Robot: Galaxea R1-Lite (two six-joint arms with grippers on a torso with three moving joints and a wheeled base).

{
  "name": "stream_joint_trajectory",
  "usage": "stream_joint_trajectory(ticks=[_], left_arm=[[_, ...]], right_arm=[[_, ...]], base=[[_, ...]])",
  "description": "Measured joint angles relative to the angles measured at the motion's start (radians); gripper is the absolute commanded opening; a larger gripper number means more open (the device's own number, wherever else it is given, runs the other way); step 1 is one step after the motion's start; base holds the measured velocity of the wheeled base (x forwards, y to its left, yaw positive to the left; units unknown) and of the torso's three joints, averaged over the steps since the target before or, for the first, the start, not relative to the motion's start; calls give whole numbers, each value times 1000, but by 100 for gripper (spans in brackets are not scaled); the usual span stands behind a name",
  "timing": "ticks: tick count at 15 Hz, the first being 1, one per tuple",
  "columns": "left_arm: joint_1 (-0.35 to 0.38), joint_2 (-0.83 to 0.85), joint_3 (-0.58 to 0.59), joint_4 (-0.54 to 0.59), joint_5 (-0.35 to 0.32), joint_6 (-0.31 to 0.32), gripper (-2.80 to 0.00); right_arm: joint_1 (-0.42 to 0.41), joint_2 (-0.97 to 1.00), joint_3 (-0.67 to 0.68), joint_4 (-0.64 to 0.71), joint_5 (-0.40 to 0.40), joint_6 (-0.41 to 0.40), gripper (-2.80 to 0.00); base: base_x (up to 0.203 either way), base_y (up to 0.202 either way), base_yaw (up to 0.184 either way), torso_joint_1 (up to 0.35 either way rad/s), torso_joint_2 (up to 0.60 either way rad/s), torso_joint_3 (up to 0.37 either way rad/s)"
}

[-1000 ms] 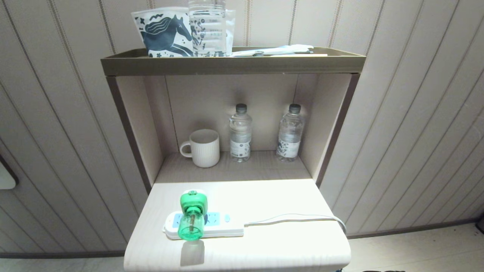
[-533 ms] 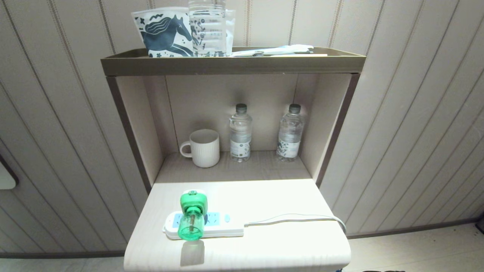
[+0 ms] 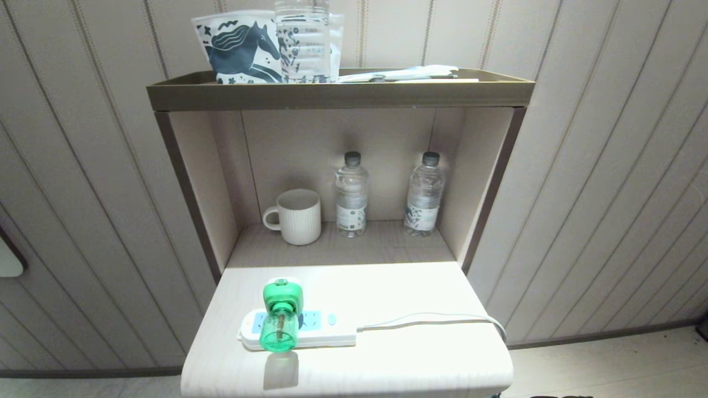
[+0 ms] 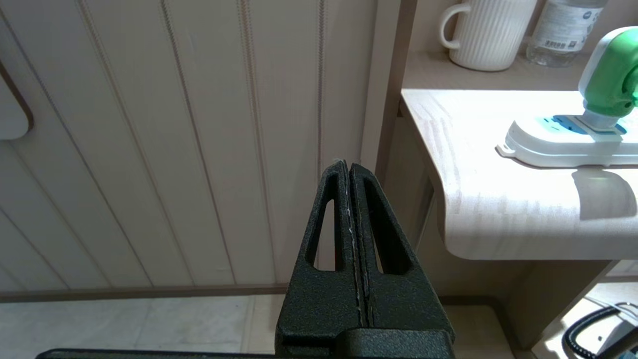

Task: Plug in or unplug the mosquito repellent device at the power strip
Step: Hold the socket with your right hand and unplug it with your left hand

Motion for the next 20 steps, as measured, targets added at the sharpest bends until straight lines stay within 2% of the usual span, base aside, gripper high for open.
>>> stream_joint_trajectory(ticks=[6,9,11,13,17,20], left_arm=[[-1,0,0,0,0,-1,-280],[-1,-1,0,0,0,1,-280],[-1,-1,0,1,1,3,-280],[0,-1,0,1,2,4,-280],[0,-1,0,1,1,4,-280],[1,-1,0,-1,2,1,-280]], right_arm=[[47,425,-444,-16,66,44,-280],[122,677,-586,-22,85,99,-280],[169,822,-633,-42,84,139,-280],[252,962,-645,-121,24,157,-280],[504,1169,-645,-281,-173,164,-280],[652,1295,-646,-381,-322,160,-280]], base=[[0,0,0,0,0,0],[0,0,0,0,0,0],[0,0,0,0,0,0],[0,0,0,0,0,0],[0,0,0,0,0,0],[0,0,0,0,0,0]])
